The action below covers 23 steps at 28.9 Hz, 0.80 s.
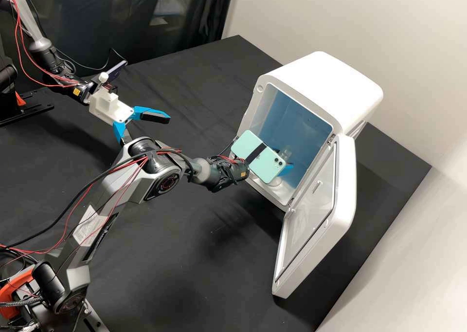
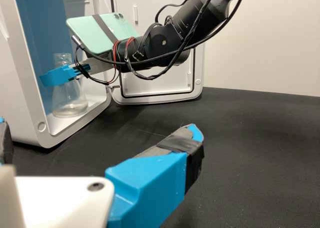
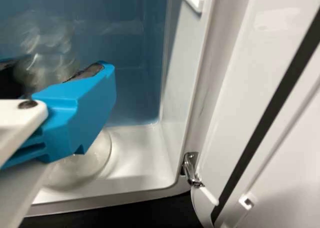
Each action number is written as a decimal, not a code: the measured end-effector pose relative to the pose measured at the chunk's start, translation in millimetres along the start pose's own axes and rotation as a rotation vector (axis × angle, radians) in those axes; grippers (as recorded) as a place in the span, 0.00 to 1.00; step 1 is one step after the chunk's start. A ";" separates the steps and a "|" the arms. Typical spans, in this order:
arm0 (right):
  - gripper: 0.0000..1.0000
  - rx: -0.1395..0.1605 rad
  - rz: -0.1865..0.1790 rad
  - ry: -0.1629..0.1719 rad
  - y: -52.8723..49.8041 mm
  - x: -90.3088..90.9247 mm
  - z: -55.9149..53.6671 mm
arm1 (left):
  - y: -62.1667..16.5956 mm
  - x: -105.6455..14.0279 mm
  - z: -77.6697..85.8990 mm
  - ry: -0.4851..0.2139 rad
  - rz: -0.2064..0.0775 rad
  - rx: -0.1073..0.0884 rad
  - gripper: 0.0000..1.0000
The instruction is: Place the flask in the incubator
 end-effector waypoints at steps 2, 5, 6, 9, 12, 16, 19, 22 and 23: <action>1.00 0.000 0.001 0.001 0.2 0.1 -0.2 | 0.0 0.0 0.0 0.000 0.000 0.000 1.00; 1.00 0.001 0.003 -0.002 1.2 0.2 0.8 | 0.0 0.0 0.0 0.000 0.000 0.000 1.00; 1.00 0.001 0.004 -0.003 1.7 0.3 1.4 | 0.0 0.0 0.0 0.000 0.000 0.000 1.00; 1.00 0.002 0.007 -0.006 3.3 0.5 3.1 | 0.0 0.0 0.0 0.000 0.000 0.000 1.00; 1.00 0.002 0.008 -0.008 3.8 0.5 3.7 | 0.0 0.0 0.0 0.000 0.000 0.000 1.00; 1.00 0.002 0.008 -0.008 3.8 0.5 3.7 | 0.0 0.0 0.0 0.000 0.000 0.000 1.00; 1.00 0.002 0.008 -0.008 3.8 0.5 3.7 | 0.0 0.0 0.0 0.000 0.000 0.000 1.00; 1.00 0.003 0.005 -0.003 3.5 0.5 3.2 | 0.0 0.0 0.0 0.000 0.000 0.000 1.00; 1.00 0.003 0.001 -0.004 2.4 0.1 4.1 | 0.0 0.0 0.0 0.000 0.000 0.000 1.00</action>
